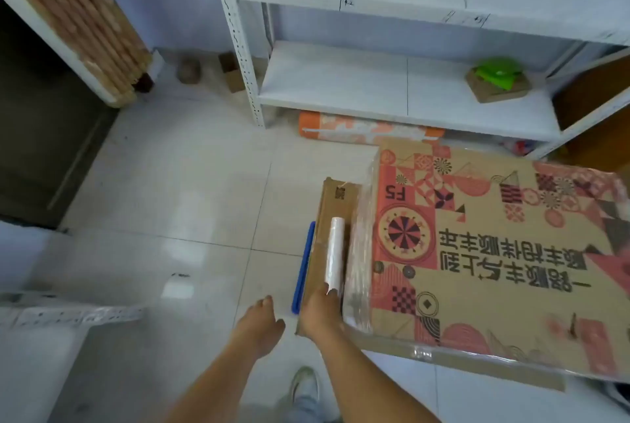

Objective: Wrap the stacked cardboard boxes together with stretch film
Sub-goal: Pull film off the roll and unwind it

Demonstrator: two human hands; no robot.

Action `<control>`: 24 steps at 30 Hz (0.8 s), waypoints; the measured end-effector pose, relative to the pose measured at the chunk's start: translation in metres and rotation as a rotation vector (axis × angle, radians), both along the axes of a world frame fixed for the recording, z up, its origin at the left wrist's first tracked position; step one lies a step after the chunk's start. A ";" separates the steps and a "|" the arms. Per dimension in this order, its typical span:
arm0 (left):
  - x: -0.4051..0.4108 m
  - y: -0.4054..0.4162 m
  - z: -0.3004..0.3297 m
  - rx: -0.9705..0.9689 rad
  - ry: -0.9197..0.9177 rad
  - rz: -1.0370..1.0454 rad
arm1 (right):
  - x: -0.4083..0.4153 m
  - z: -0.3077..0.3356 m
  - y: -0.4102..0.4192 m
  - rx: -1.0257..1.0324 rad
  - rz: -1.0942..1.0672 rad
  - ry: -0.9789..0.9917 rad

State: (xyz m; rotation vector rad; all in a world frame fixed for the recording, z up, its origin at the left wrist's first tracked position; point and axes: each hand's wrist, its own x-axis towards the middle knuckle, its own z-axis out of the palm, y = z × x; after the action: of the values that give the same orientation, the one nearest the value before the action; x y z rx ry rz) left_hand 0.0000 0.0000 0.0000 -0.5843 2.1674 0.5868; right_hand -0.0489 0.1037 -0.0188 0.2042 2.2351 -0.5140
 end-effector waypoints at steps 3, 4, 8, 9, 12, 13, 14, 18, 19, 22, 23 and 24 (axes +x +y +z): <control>-0.004 -0.012 -0.020 -0.041 0.002 0.041 | -0.004 -0.024 -0.001 0.025 -0.053 0.031; -0.007 -0.016 -0.026 -0.047 -0.002 0.045 | -0.007 -0.032 -0.001 0.028 -0.088 0.040; -0.014 -0.018 -0.042 -0.032 0.005 0.038 | -0.015 -0.052 -0.011 0.184 -0.156 0.165; -0.015 -0.018 -0.046 -0.026 0.011 0.045 | -0.017 -0.053 -0.014 0.200 -0.181 0.175; -0.017 -0.015 -0.052 0.003 0.022 0.057 | -0.018 -0.065 -0.022 0.236 -0.144 0.308; -0.017 -0.013 -0.052 0.015 0.023 0.063 | -0.018 -0.070 -0.022 0.228 -0.108 0.296; -0.017 -0.011 -0.053 0.026 0.030 0.069 | -0.020 -0.074 -0.022 0.226 -0.091 0.295; -0.020 -0.006 -0.049 0.036 0.062 0.058 | -0.023 -0.080 -0.027 0.179 -0.106 0.330; -0.019 -0.006 -0.047 0.033 0.065 0.057 | -0.021 -0.079 -0.028 0.171 -0.094 0.336; -0.020 -0.006 -0.039 0.013 0.057 0.049 | -0.018 -0.082 -0.023 0.045 -0.069 0.319; -0.021 -0.007 -0.035 0.002 0.058 0.043 | -0.017 -0.085 -0.021 0.007 -0.057 0.342; -0.023 -0.009 -0.031 -0.009 0.059 0.039 | -0.015 -0.091 -0.021 0.011 -0.048 0.366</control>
State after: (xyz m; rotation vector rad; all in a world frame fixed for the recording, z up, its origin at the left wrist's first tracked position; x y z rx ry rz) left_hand -0.0225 -0.0090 -0.0308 -0.6227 2.2193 0.6223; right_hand -0.0636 0.0831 -0.1103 0.1811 2.5942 -0.6044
